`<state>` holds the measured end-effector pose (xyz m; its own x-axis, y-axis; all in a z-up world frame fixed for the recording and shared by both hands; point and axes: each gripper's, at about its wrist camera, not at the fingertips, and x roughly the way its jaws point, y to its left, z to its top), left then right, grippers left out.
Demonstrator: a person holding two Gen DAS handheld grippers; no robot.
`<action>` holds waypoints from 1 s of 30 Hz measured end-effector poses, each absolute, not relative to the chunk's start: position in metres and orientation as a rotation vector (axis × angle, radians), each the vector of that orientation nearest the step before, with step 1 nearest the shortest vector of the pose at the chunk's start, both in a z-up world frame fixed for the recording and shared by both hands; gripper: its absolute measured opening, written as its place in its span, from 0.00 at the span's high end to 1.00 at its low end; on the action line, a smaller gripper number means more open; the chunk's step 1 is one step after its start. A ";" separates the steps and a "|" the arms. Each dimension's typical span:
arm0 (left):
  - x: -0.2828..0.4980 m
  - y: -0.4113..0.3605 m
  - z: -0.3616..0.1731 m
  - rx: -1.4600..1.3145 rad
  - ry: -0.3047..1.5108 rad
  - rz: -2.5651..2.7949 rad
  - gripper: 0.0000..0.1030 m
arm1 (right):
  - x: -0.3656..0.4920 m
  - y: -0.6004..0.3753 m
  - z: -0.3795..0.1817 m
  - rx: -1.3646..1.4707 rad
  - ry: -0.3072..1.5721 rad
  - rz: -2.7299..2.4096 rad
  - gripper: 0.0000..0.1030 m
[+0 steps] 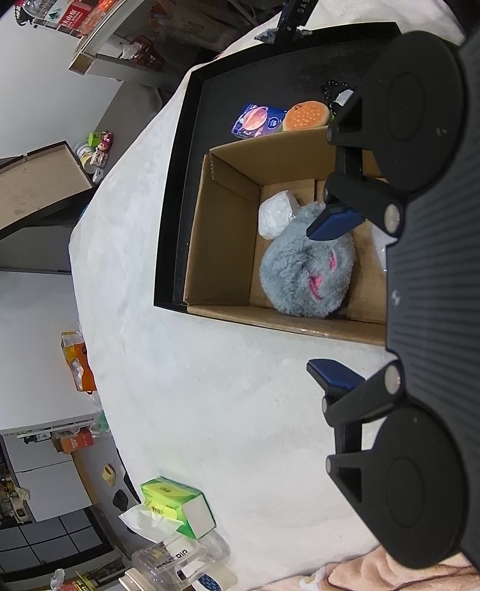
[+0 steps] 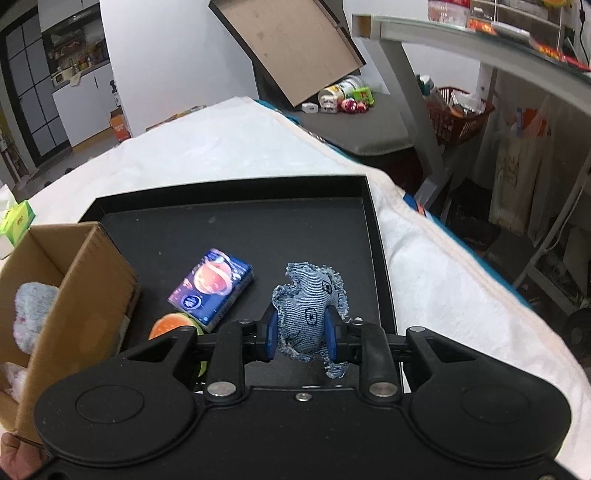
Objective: Organize soft objects
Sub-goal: 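Carry the denim plush with the right gripper over the box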
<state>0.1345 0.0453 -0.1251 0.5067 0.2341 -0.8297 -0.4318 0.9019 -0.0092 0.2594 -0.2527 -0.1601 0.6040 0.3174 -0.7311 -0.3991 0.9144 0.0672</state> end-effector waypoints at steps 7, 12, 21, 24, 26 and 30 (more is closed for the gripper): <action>0.131 0.048 -0.120 -0.242 0.947 0.387 0.33 | 0.249 -0.251 -0.137 -0.106 0.802 0.419 0.76; 0.128 0.049 -0.120 -0.251 0.941 0.377 0.33 | 0.243 -0.247 -0.119 -0.104 0.787 0.434 0.76; 0.121 0.054 -0.119 -0.269 0.930 0.342 0.33 | 0.229 -0.229 -0.097 -0.123 0.777 0.473 0.76; 0.119 0.056 -0.121 -0.275 0.931 0.328 0.33 | 0.223 -0.220 -0.090 -0.130 0.777 0.492 0.76; 0.117 0.058 -0.123 -0.282 0.931 0.318 0.33 | 0.218 -0.213 -0.085 -0.141 0.775 0.509 0.76; 0.113 0.061 -0.125 -0.296 0.927 0.299 0.33 | 0.211 -0.200 -0.076 -0.153 0.774 0.532 0.76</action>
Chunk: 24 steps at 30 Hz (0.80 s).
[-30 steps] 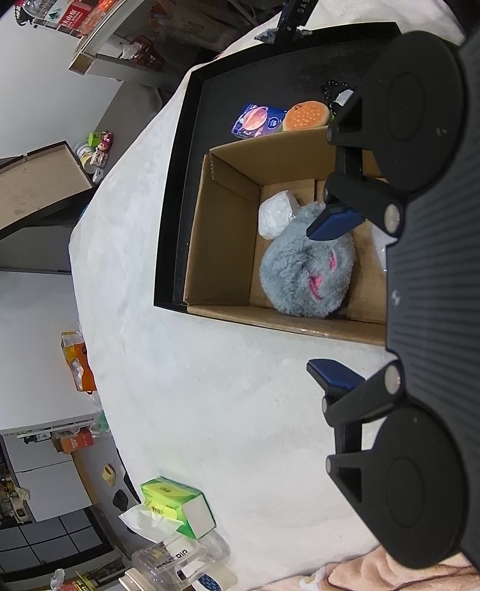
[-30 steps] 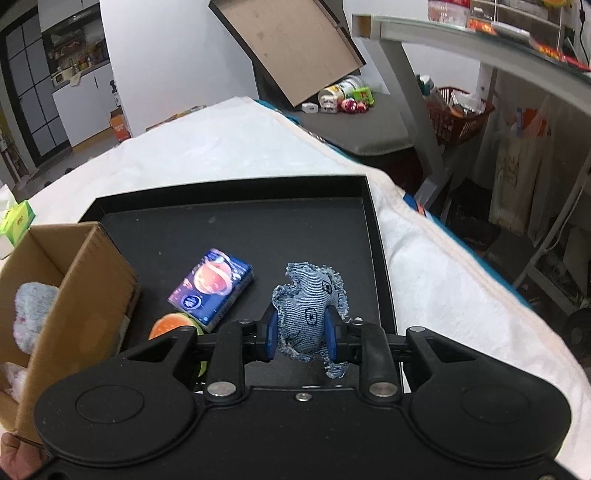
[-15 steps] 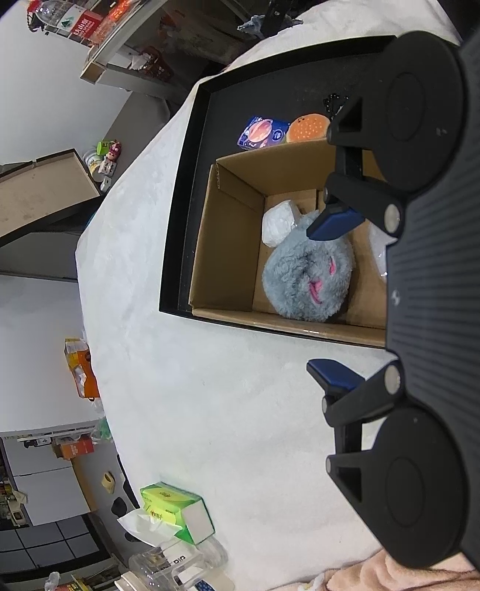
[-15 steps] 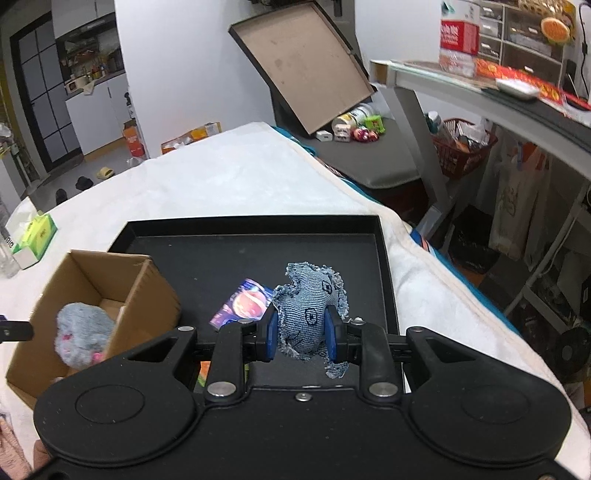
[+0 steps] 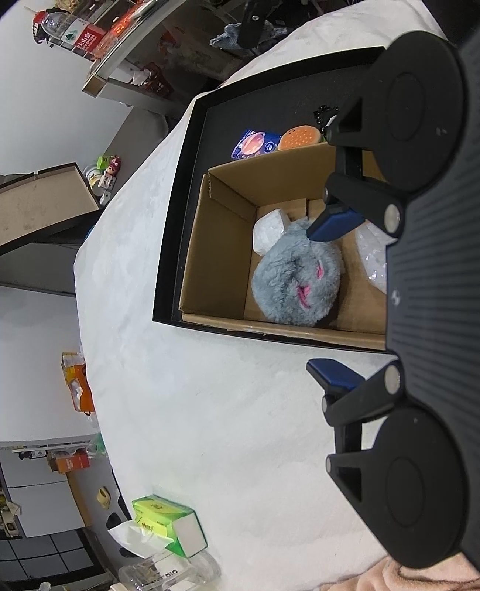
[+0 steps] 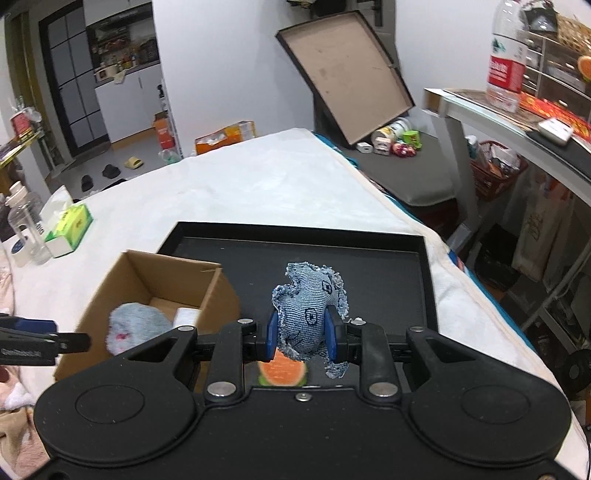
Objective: Organize soft objects
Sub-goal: 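Carry the denim plush with the right gripper over the box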
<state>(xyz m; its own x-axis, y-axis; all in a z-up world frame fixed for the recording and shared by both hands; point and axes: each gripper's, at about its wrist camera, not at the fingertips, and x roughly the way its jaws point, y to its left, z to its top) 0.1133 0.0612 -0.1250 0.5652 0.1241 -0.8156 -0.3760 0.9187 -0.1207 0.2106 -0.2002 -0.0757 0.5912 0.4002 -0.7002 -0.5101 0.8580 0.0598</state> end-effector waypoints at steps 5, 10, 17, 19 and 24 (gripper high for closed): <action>0.109 0.066 -0.133 -0.310 0.933 0.283 0.36 | 0.201 -0.182 -0.067 -0.166 0.770 0.564 0.76; 0.104 0.072 -0.145 -0.327 0.945 0.267 0.40 | 0.191 -0.164 -0.064 -0.190 0.766 0.597 0.76; 0.099 0.081 -0.150 -0.355 0.936 0.251 0.48 | 0.179 -0.141 -0.062 -0.219 0.765 0.625 0.76; 0.098 0.083 -0.152 -0.358 0.935 0.243 0.52 | 0.176 -0.136 -0.062 -0.225 0.765 0.632 0.76; 0.097 0.094 -0.161 -0.388 0.946 0.240 0.65 | 0.171 -0.119 -0.063 -0.228 0.772 0.651 0.76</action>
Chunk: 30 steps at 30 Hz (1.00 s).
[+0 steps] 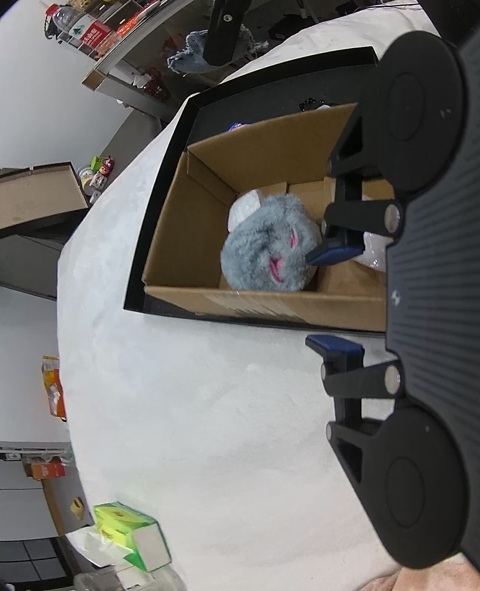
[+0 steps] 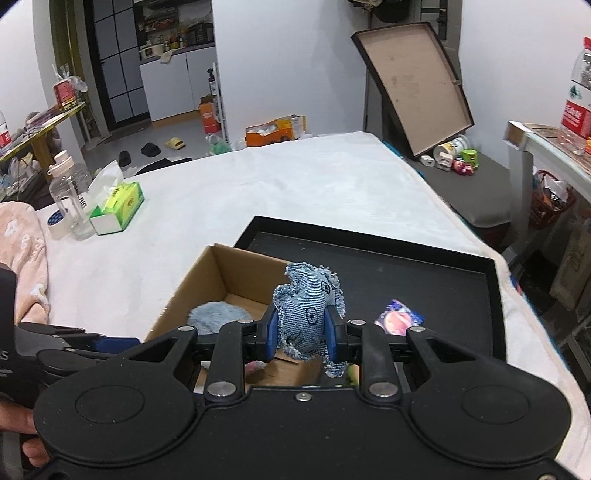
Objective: Organize soft objects
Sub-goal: 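Carry the denim plush with the right gripper over the box, then lower the denim plush beside the grey plush and open the right gripper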
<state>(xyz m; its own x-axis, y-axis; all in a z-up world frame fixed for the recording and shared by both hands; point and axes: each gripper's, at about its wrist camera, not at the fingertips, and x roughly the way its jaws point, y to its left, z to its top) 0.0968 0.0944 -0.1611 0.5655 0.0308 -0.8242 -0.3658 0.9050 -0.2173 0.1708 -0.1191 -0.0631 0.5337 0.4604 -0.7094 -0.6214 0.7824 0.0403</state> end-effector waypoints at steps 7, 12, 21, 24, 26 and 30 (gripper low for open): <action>0.096 0.101 -0.173 -0.432 0.952 0.219 0.84 | 0.168 -0.102 -0.074 -0.220 0.802 0.659 0.76; 0.093 0.103 -0.177 -0.436 0.946 0.216 0.85 | 0.169 -0.097 -0.082 -0.209 0.828 0.650 0.76; 0.091 0.105 -0.179 -0.449 0.937 0.201 0.85 | 0.171 -0.079 -0.098 -0.212 0.865 0.648 0.76; 0.090 0.106 -0.179 -0.451 0.936 0.199 0.85 | 0.176 -0.074 -0.108 -0.208 0.892 0.642 0.76; 0.091 0.105 -0.179 -0.451 0.935 0.199 0.85 | 0.179 -0.072 -0.115 -0.220 0.905 0.617 0.74; 0.091 0.105 -0.179 -0.453 0.938 0.199 0.85 | 0.183 -0.077 -0.122 -0.215 0.923 0.576 0.65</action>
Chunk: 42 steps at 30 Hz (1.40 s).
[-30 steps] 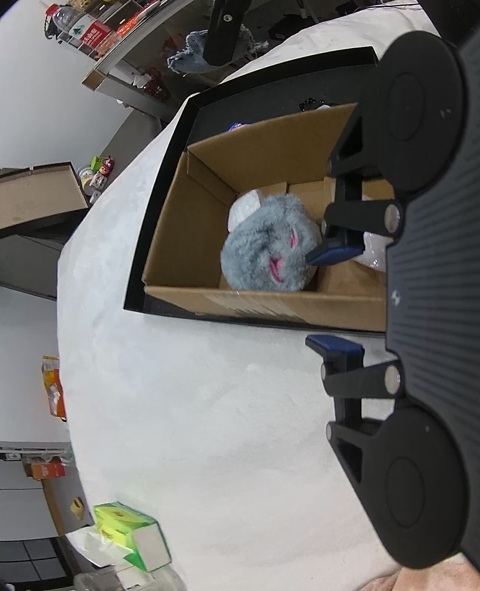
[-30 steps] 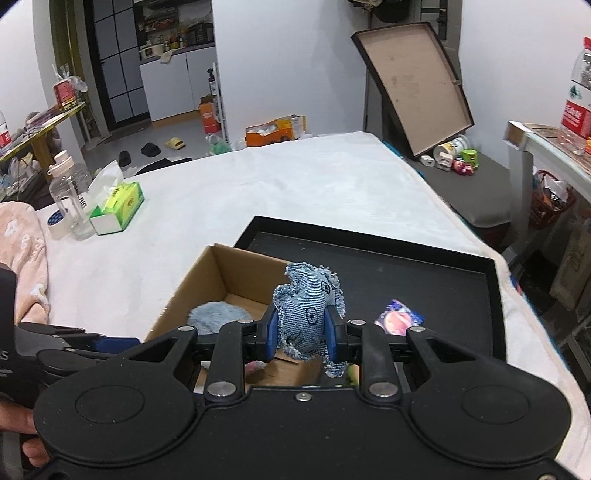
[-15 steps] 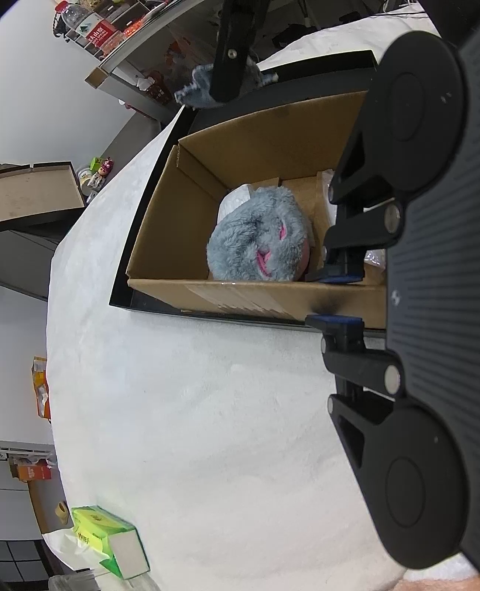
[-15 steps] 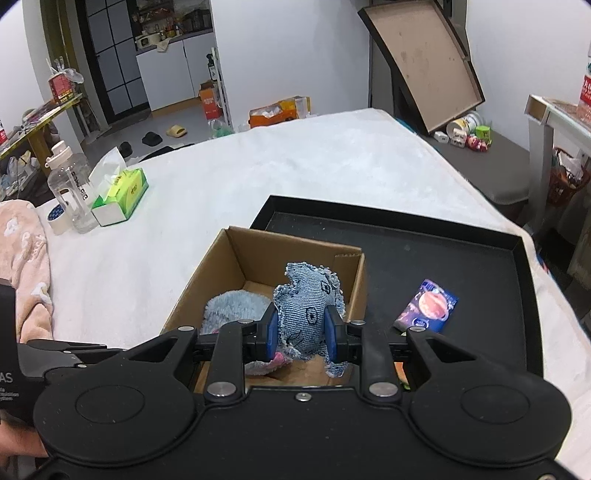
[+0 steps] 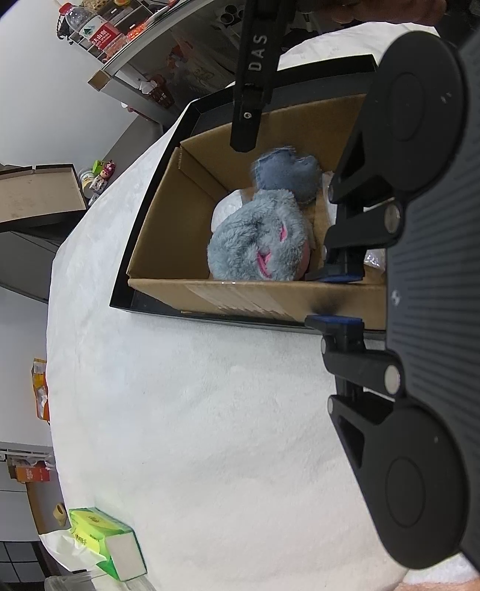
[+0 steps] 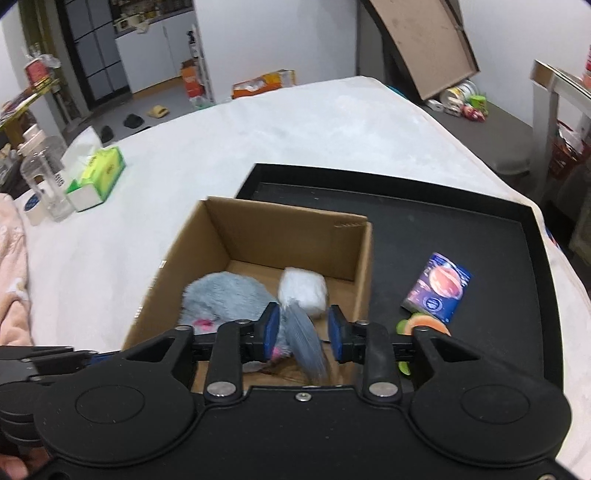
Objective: Organize soft objects
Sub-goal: 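Lower the denim plush beside the grey plush and open the right gripper, then move the right gripper to the black beaded item on the tray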
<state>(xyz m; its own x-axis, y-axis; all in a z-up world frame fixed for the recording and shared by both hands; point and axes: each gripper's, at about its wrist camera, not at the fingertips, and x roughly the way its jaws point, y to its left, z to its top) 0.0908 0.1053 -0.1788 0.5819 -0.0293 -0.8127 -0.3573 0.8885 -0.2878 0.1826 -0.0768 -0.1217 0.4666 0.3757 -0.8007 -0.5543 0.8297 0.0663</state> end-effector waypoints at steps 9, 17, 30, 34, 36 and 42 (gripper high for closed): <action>0.092 0.102 -0.177 -0.436 0.943 0.210 0.85 | 0.180 -0.098 -0.112 -0.202 0.913 0.598 0.63; 0.092 0.098 -0.173 -0.420 0.950 0.225 0.85 | 0.179 -0.110 -0.107 -0.177 0.943 0.642 0.52; 0.096 0.091 -0.161 -0.380 0.962 0.269 0.82 | 0.183 -0.143 -0.090 -0.157 0.901 0.664 0.42; 0.099 0.091 -0.156 -0.377 0.977 0.288 0.78 | 0.189 -0.160 -0.086 -0.138 0.892 0.675 0.37; 0.100 0.091 -0.153 -0.374 0.975 0.301 0.73 | 0.192 -0.169 -0.085 -0.129 0.890 0.679 0.35; 0.105 0.086 -0.144 -0.342 0.981 0.332 0.54 | 0.203 -0.190 -0.085 -0.115 0.882 0.671 0.30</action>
<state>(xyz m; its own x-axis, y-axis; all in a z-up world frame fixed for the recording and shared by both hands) 0.1053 0.0857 -0.1444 0.5147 0.1182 -0.8492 -0.4221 0.8971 -0.1309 0.2028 -0.1905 -0.0848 0.4469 0.4950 -0.7452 -0.5864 0.7912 0.1739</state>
